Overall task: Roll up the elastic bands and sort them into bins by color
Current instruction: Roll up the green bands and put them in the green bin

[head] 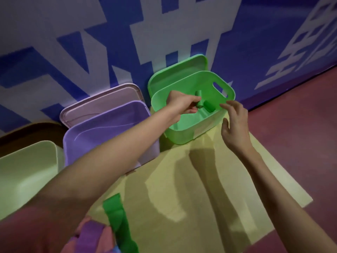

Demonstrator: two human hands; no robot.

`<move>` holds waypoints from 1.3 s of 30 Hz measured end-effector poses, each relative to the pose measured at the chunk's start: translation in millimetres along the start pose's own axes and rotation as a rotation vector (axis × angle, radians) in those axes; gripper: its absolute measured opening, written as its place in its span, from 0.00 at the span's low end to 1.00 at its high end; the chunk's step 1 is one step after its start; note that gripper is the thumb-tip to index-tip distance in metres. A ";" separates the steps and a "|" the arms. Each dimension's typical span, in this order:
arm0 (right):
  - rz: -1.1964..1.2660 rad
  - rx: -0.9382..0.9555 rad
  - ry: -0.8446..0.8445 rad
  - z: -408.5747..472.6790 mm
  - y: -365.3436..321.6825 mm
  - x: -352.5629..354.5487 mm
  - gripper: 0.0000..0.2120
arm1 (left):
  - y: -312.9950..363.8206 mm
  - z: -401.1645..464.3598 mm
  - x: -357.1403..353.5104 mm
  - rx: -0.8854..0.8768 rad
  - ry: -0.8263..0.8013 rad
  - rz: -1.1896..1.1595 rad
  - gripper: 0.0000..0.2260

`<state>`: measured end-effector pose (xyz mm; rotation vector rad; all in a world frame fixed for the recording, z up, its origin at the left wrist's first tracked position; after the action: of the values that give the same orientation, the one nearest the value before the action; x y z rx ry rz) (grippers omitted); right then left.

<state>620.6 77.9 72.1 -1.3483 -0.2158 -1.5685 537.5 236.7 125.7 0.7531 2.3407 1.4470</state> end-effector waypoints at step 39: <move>0.088 -0.098 0.079 -24.2 -24.8 -4.2 0.28 | -1.0 35.1 8.7 -0.248 -0.055 0.560 0.09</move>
<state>585.8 75.5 71.2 -1.3502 -0.0310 -1.5713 547.4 267.3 109.0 1.4259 1.9355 1.8547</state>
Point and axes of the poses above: each hand's wrist, its own z-axis towards the middle knuckle, its own x-axis out of the back of the hand, y = z × x, the point moved 1 cm from there along z, towards the middle knuckle, and after that the axes turned 7 degrees about -z, right-handed, at the moved point
